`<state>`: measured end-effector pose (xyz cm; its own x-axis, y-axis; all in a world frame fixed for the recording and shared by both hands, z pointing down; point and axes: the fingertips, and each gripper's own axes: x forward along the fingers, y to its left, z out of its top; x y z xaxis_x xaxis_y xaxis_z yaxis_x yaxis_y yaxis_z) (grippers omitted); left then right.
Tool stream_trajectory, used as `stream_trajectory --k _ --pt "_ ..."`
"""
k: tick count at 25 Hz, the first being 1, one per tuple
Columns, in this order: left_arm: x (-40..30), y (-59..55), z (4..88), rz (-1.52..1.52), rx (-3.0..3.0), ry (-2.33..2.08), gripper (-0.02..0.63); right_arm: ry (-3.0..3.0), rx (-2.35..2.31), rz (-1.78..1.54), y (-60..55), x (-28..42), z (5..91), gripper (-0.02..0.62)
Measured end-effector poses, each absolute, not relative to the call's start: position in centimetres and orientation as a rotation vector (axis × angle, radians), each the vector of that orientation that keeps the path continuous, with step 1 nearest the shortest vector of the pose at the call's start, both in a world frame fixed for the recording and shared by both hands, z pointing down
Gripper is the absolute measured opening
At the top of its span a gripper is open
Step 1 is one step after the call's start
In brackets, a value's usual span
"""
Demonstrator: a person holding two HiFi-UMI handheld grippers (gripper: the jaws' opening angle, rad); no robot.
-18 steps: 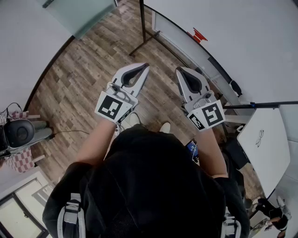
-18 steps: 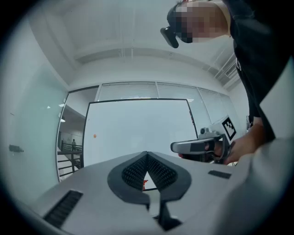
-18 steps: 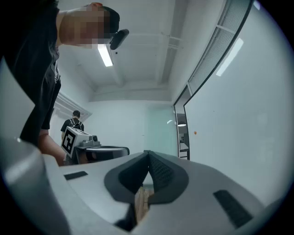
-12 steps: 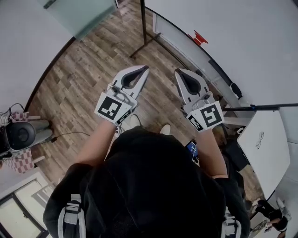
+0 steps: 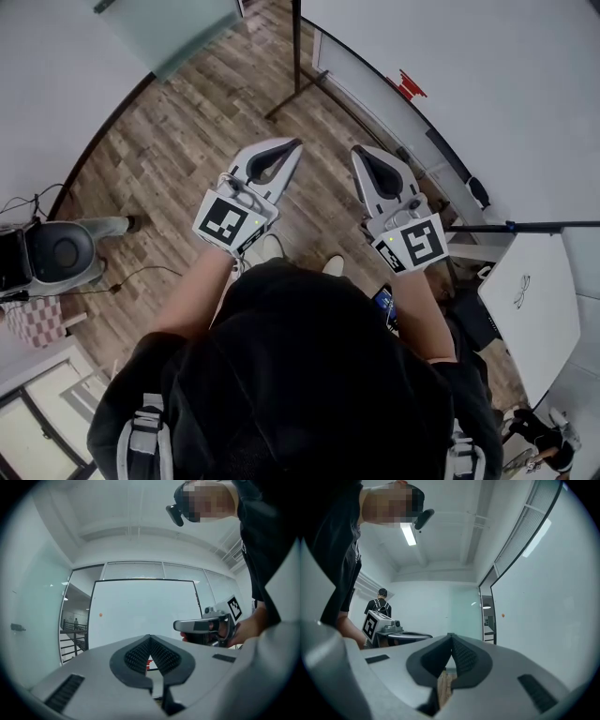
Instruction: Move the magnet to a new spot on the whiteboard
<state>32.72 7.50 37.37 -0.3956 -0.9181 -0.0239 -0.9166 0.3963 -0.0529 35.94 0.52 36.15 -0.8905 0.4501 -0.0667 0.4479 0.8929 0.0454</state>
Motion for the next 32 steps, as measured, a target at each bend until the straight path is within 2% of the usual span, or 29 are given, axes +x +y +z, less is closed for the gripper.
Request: stream_trajectory --k 32 --pt "22.3 21.2 38.2 -0.008 -1.704 2.569 0.002 3.053 0.594 0.062 14.1 25.3 37.3 -0.006"
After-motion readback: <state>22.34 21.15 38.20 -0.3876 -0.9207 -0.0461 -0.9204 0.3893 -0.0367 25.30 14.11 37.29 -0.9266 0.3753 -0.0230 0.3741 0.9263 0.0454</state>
